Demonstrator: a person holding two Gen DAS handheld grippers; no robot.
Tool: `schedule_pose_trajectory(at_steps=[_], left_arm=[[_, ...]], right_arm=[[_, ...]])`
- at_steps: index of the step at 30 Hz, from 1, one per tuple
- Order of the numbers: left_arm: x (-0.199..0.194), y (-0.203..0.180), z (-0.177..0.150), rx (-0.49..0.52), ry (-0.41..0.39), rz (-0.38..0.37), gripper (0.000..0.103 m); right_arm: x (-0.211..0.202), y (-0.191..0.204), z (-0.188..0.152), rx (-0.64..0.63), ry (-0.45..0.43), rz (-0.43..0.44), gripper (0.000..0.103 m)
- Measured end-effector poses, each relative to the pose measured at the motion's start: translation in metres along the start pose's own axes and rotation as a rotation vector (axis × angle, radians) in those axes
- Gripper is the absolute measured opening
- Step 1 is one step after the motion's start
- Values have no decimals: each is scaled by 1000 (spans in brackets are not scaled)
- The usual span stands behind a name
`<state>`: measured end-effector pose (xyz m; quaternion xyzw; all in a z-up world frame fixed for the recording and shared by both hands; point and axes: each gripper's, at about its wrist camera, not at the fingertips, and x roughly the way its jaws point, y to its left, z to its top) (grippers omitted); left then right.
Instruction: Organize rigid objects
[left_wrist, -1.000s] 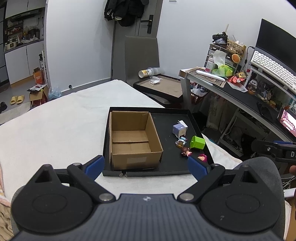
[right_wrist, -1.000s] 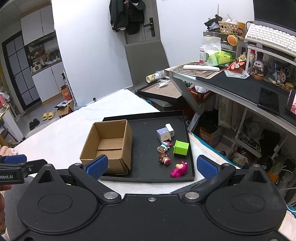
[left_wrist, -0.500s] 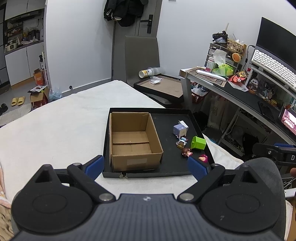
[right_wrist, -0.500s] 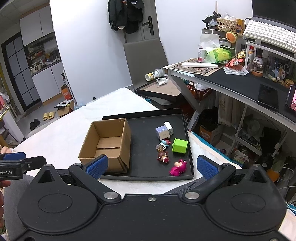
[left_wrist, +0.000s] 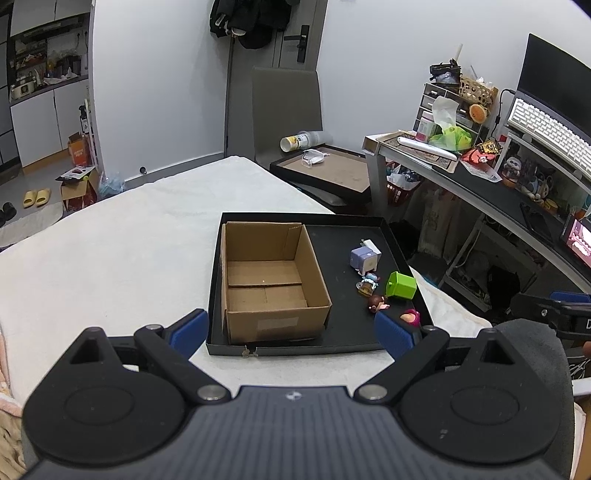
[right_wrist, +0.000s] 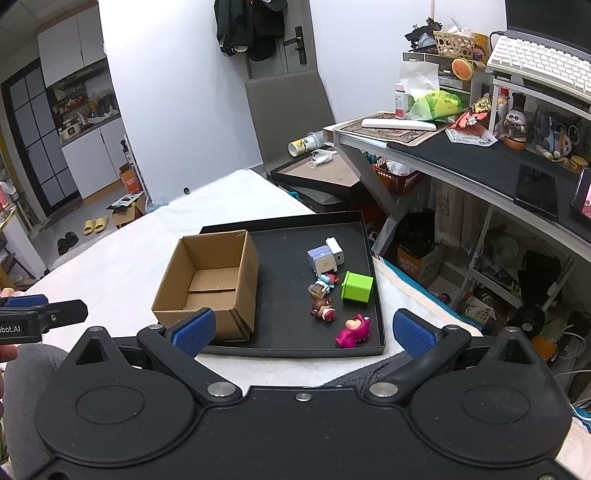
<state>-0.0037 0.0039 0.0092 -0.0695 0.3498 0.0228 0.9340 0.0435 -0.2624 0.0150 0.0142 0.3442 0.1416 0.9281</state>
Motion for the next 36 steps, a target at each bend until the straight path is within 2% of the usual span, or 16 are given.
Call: schedule_pose_trajectory(at_steps=[18, 36], left_arm=[[25, 8, 13, 20, 36, -15, 96], [78, 32, 24, -40, 89, -29, 96]], right_arm=[[21, -4, 11, 26, 25, -7, 103], [66, -14, 22, 82, 46, -9, 103]])
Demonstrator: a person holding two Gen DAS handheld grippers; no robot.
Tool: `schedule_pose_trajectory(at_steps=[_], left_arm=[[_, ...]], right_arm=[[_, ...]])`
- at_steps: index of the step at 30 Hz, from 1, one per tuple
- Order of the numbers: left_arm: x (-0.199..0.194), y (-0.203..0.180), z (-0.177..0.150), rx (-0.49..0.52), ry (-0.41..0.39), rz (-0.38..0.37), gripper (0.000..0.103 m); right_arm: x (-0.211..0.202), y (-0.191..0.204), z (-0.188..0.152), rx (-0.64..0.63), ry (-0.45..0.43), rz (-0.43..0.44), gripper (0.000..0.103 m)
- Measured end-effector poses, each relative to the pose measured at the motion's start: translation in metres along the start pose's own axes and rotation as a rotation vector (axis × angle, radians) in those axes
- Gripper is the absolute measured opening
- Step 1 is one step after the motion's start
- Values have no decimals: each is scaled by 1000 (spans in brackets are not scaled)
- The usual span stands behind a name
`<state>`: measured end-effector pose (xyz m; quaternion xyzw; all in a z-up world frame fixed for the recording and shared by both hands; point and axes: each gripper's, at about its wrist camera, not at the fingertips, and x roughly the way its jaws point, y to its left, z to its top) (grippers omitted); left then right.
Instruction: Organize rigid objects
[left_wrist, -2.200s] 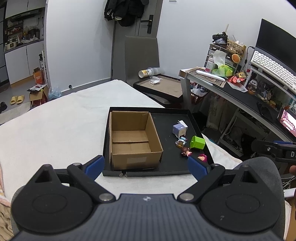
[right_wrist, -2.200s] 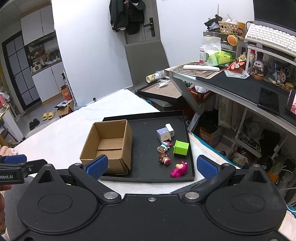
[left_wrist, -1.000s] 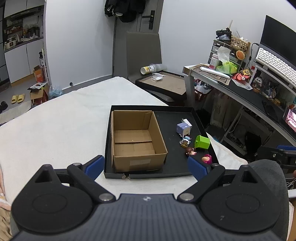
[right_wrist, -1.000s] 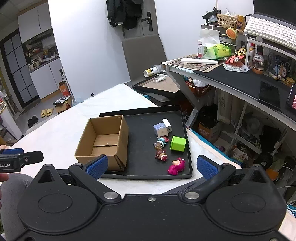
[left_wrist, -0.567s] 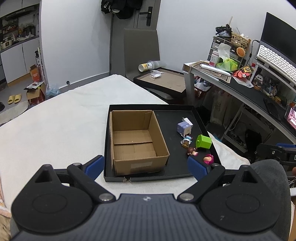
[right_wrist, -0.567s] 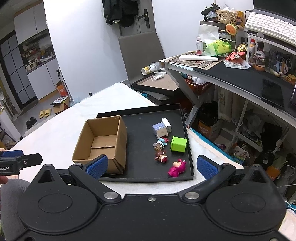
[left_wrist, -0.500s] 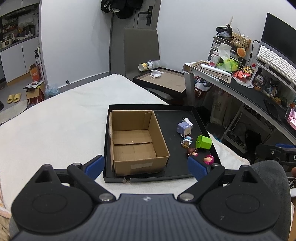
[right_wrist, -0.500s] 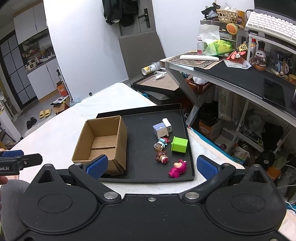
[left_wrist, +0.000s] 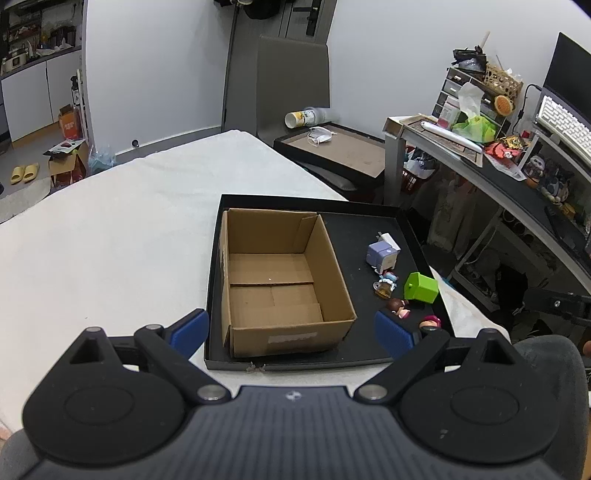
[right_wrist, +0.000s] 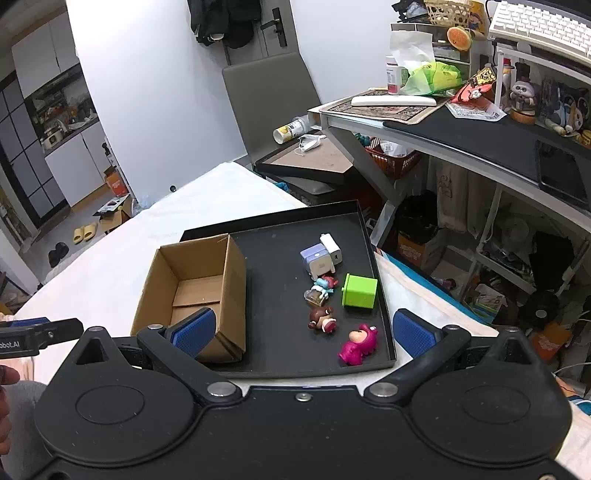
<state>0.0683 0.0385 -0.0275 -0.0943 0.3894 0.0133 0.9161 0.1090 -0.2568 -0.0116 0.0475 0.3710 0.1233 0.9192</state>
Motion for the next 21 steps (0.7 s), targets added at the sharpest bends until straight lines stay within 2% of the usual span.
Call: schedule_pose_trajectory(at_steps=[10, 21], left_arm=[[35, 11, 6, -31, 25, 9, 95], [71, 24, 18, -101, 5, 33, 93]], right_arm=[[24, -16, 6, 62, -12, -14, 103], [45, -36, 11, 123, -10, -53, 103]])
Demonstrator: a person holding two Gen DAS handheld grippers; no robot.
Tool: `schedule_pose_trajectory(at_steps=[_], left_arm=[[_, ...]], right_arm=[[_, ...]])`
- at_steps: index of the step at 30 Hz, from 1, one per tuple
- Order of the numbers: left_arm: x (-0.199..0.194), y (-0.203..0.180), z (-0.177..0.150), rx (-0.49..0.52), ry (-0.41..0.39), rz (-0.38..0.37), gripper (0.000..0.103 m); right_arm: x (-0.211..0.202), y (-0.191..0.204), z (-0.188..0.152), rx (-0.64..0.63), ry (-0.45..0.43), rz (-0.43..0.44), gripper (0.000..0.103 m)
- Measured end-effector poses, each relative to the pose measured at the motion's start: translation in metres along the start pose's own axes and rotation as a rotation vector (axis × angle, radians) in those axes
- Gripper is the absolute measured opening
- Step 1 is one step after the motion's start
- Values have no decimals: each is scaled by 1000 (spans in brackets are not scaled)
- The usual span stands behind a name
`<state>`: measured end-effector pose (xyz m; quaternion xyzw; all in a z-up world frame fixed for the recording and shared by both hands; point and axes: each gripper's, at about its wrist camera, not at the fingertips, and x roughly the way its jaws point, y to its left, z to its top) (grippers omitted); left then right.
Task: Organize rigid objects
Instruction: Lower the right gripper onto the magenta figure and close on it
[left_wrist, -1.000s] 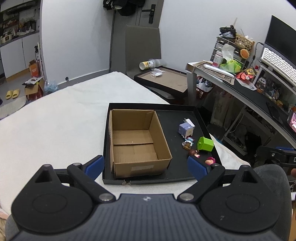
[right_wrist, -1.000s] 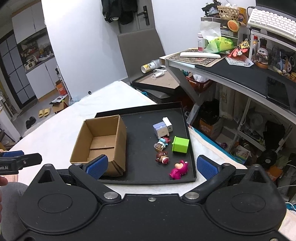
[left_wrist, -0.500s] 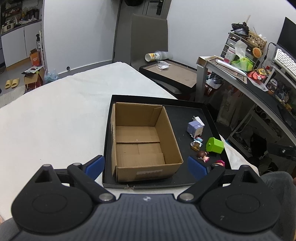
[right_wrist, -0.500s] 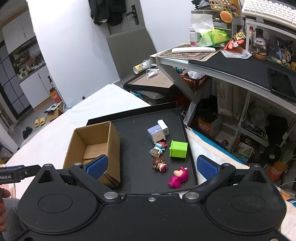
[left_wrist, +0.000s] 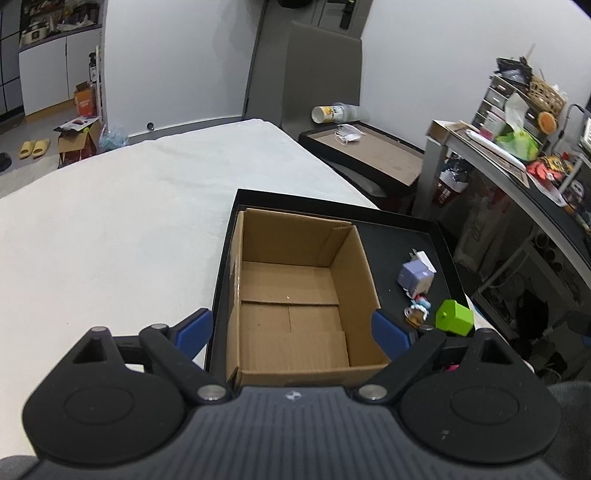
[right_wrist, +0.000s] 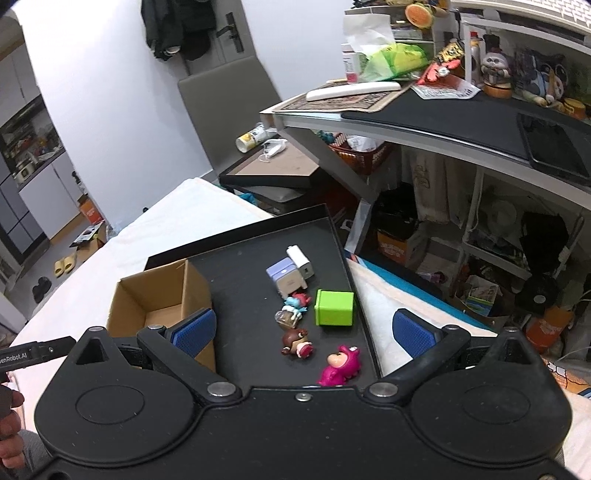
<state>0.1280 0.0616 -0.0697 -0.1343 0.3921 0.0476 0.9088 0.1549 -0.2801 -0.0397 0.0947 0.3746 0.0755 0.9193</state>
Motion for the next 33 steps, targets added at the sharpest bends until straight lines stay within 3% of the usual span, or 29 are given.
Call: schedule_pose_trajectory(at_steps=[5, 8, 10, 18, 21, 24, 26, 28, 33], left_arm=[[16, 7, 3, -29, 2, 17, 91], [27, 13, 1, -46, 14, 40, 86], [35, 17, 0, -60, 30, 52, 75], [65, 36, -10, -122, 102, 90, 71], [74, 41, -12, -135, 119, 91, 63], [80, 46, -13, -158, 124, 81, 56], [84, 47, -13, -165, 125, 77, 54], [85, 50, -14, -181, 120, 63, 44], [91, 55, -13, -201, 115, 34, 34]], right_arm=[[10, -4, 3, 8, 13, -10, 103], [18, -6, 2, 12, 27, -19, 103], [23, -8, 2, 16, 36, -29, 103], [48, -9, 0, 19, 85, -60, 103], [62, -9, -1, 27, 130, -65, 103], [80, -12, -1, 55, 190, -64, 93], [91, -14, -2, 81, 223, -52, 79], [100, -16, -3, 114, 259, -43, 70], [122, -20, -12, 167, 330, -97, 65]])
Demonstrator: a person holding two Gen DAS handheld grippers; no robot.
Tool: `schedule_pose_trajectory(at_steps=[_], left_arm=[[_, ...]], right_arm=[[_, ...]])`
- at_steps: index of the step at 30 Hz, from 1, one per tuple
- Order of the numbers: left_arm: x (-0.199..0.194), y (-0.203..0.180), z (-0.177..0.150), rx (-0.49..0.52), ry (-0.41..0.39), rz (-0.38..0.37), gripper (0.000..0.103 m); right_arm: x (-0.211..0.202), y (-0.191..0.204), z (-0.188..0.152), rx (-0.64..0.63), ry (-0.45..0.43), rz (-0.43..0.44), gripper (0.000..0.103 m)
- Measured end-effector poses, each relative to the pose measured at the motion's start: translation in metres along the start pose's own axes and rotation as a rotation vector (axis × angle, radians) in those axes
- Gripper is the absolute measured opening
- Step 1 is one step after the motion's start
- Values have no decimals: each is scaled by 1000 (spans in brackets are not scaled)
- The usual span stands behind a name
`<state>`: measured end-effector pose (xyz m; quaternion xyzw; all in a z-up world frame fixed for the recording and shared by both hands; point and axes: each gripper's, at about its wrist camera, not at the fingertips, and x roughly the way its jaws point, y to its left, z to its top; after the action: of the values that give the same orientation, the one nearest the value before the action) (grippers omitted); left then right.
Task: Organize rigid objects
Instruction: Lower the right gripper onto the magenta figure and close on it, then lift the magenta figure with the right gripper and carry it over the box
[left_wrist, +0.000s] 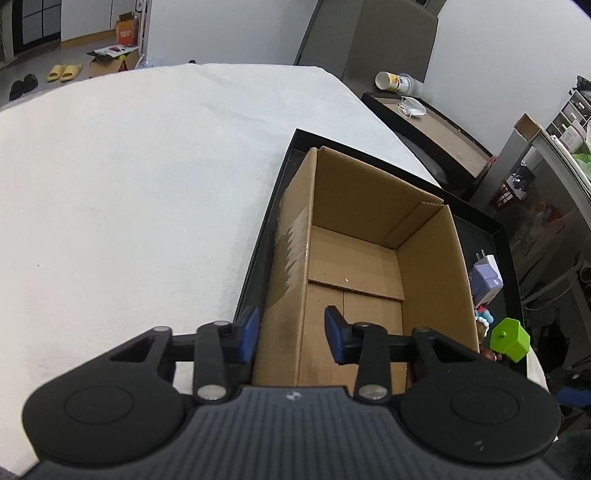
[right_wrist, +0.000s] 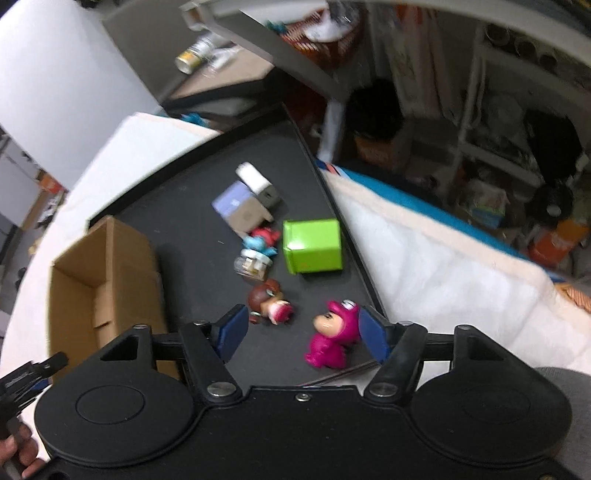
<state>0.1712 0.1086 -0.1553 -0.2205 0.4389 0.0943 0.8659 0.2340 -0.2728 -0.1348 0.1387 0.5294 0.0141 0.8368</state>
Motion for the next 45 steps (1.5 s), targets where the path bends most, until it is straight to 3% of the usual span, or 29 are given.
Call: schedule_pose_trajectory(at_steps=[6, 13, 26, 27, 29, 32, 45], left_arm=[[9, 6, 1, -11, 13, -11, 18], [13, 9, 2, -22, 7, -21, 17], [10, 17, 1, -33, 15, -45, 18], [9, 18, 1, -43, 25, -50, 18], [11, 20, 1, -52, 49, -53, 19], [8, 19, 0, -41, 47, -53, 19], [4, 20, -4, -27, 54, -62, 20]], right_arm=[[23, -3, 2, 70, 99, -22, 65], [52, -3, 1, 115, 184, -30, 64], [83, 5, -1, 94, 207, -132, 61], [87, 4, -1, 101, 214, -136, 60], [96, 3, -1, 117, 230, -155, 48], [94, 7, -1, 96, 212, -153, 33], [50, 26, -4, 14, 101, -92, 33]])
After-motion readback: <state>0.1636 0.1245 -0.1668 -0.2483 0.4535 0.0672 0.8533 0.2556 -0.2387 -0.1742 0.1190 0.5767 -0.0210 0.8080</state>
